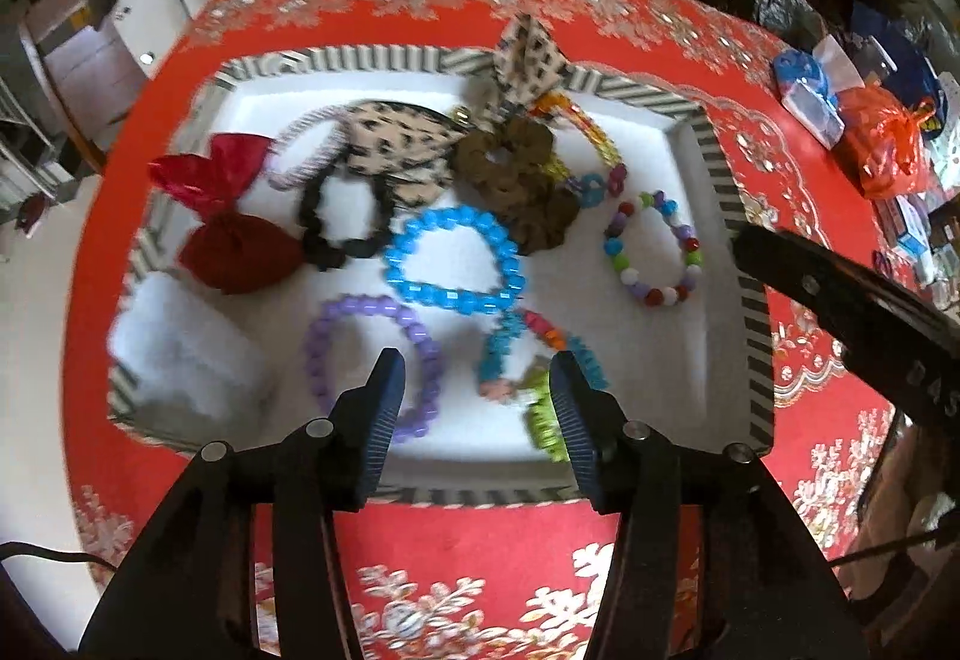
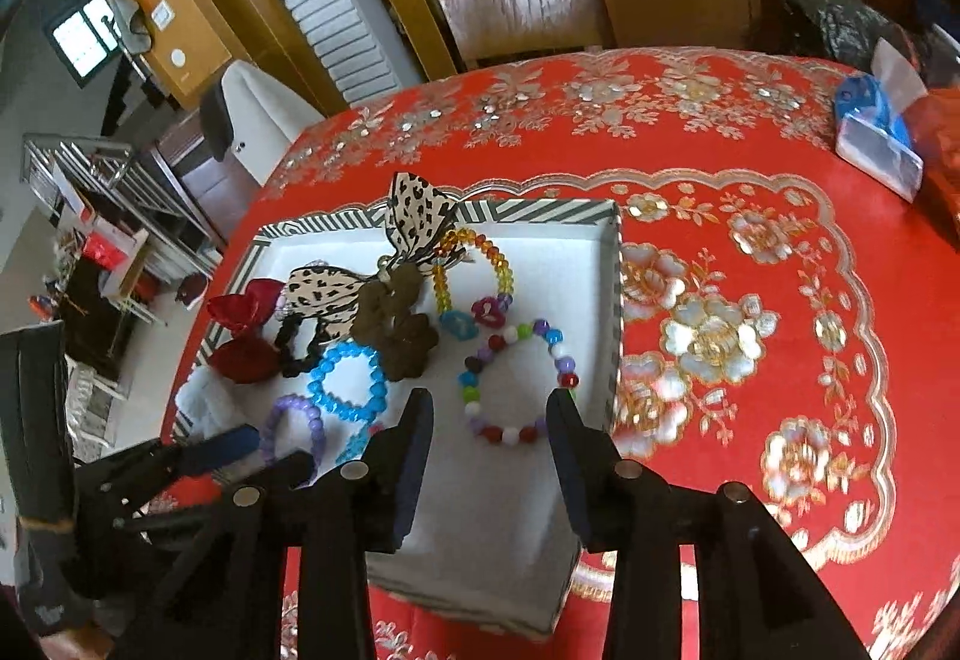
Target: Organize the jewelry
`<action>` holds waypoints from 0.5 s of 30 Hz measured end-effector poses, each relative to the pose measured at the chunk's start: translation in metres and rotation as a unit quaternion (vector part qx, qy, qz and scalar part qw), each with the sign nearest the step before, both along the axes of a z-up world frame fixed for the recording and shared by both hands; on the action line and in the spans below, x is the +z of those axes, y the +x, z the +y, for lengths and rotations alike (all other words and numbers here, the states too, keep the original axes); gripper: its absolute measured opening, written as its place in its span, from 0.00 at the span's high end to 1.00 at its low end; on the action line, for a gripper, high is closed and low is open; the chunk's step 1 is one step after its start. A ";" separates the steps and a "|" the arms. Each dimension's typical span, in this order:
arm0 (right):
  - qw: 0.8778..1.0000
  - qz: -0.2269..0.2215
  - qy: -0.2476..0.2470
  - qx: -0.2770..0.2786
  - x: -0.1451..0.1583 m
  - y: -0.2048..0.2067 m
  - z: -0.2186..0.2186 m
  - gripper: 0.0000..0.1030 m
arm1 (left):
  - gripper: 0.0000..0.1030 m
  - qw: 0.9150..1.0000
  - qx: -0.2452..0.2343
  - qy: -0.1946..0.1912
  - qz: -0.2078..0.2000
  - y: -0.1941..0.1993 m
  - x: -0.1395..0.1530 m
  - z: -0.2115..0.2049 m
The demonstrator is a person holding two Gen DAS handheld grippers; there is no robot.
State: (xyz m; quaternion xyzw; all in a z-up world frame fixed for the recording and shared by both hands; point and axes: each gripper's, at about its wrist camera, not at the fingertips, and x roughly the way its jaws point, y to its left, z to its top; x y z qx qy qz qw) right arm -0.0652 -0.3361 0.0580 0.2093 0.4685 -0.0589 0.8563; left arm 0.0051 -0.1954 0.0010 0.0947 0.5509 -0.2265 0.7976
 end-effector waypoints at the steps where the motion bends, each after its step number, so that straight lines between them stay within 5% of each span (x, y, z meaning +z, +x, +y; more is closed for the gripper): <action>1: 1.000 -0.001 0.000 -0.003 0.000 -0.003 0.001 0.63 | 0.52 1.000 0.005 0.006 -0.009 -0.001 0.003 0.005; 15: 1.000 -0.014 -0.011 0.012 0.010 -0.031 0.052 0.59 | 0.52 0.996 0.063 0.023 -0.066 -0.018 0.026 0.059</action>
